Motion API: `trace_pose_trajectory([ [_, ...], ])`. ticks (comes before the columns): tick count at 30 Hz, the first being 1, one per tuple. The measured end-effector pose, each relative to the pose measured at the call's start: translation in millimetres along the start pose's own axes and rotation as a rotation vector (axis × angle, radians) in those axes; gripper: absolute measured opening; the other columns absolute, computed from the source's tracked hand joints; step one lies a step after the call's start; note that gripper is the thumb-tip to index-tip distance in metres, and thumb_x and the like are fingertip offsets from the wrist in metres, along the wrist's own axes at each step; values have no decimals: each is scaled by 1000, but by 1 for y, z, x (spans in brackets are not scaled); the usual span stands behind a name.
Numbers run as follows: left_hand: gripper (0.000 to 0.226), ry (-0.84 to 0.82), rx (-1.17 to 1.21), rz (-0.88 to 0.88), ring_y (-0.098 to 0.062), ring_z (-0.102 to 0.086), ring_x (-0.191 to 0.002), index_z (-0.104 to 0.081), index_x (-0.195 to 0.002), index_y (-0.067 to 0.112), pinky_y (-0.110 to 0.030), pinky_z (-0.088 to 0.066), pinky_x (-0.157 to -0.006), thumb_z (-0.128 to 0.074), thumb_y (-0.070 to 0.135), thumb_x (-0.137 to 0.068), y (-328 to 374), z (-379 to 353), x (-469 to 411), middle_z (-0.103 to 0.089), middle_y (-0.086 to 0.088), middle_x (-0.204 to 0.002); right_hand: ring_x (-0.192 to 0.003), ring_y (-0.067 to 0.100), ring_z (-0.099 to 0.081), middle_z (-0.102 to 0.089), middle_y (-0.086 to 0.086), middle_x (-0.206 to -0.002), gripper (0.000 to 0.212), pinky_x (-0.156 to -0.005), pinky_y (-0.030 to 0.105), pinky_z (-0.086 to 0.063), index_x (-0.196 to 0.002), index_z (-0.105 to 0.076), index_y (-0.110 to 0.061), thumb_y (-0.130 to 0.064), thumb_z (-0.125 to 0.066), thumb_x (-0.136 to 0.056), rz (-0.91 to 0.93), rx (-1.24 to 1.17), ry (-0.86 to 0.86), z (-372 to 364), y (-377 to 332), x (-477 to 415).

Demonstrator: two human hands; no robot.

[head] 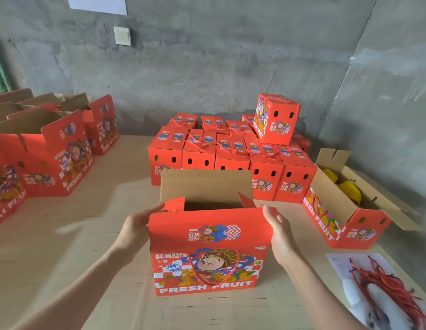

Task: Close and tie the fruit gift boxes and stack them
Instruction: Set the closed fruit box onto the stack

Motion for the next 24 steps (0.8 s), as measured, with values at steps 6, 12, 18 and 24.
trace_pose_trajectory([
  [6, 39, -16, -198, -13, -5, -62, -69, -67, -78, 21, -11, -45, -56, -49, -13, -83, -9, 1, -1, -70, 12, -71, -115, 30, -59, -67, 14, -116, 83, -108, 48, -38, -117, -63, -6, -70, -50, -66, -201, 61, 1, 3, 2, -5],
  [12, 65, -126, 128, 109, -4, -67, -93, -75, -96, 22, -26, -45, -84, -23, 61, -97, -29, 7, 24, -73, 6, -102, -111, 27, -58, -65, 7, -119, 50, -99, 44, -45, -117, -63, -13, -51, -62, -84, -216, 3, 185, 0, 13, 7],
  [18, 41, 255, -280, -74, -7, -57, -71, -52, -123, 18, -16, -43, -59, -56, 42, -90, 10, -8, 25, -60, 5, -92, -97, 15, -58, -61, -5, -101, 18, -80, 22, -41, -108, -61, -9, -19, -61, -92, 274, 491, 269, -6, -5, 1],
  [24, 34, 163, -484, -294, -18, -48, -99, -63, -114, 5, -48, -50, -87, -57, 31, -93, 9, -13, 21, -45, -7, -114, -90, 26, -59, -61, 10, -93, 19, -71, 27, -46, -92, -66, 0, -18, -60, -93, 484, 878, 205, -19, 11, 6],
])
Point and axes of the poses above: each hand's wrist, its own x-axis away from the middle knuckle, its own z-axis out of the back of the hand, y = z × x, the point moved 4 cm from there along -x, towards the middle knuckle
